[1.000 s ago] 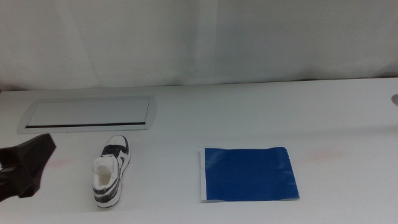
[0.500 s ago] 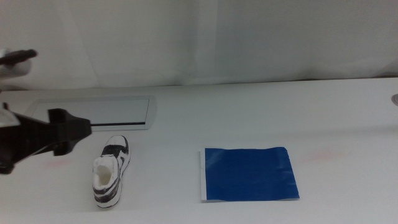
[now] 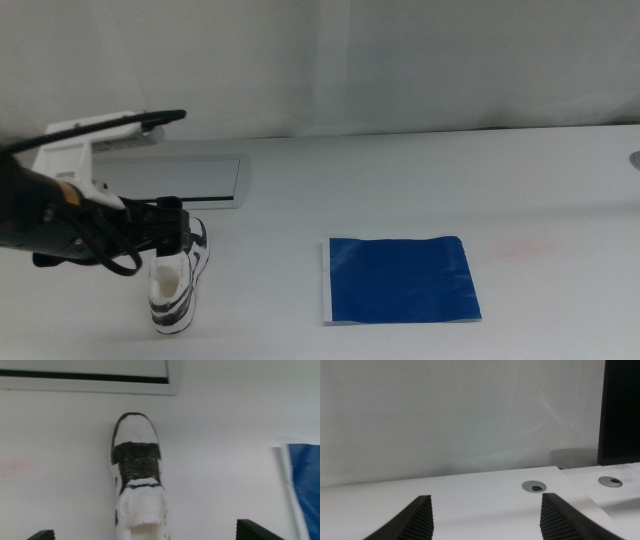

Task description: Use one arm to grab the shoe from the table and place it on the mat.

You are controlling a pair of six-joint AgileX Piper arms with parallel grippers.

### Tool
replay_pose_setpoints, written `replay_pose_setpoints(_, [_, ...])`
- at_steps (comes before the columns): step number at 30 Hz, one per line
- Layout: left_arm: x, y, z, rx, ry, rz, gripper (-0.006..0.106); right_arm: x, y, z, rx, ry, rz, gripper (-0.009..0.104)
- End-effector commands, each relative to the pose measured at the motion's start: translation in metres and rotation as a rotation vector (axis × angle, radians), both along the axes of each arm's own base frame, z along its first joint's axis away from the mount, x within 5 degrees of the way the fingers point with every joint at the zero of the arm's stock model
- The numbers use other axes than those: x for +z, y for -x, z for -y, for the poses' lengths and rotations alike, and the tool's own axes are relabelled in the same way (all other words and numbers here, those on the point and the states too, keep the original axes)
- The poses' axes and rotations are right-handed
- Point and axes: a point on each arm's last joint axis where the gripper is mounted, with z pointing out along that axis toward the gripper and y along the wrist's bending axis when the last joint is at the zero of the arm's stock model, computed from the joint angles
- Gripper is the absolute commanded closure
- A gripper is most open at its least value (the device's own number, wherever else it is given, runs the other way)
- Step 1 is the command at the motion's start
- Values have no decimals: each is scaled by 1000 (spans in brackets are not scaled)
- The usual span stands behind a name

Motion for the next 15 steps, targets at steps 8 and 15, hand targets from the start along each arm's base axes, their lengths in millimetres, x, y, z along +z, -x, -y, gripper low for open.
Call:
replay_pose_setpoints(8, [-34,-22,19,92,-37,-113,12,-12,0,0,-5,11,-15,34])
replay_pose_setpoints(15, [-69,-34,23,150,-45,-215,12,-12,0,0,-5,11,-15,34])
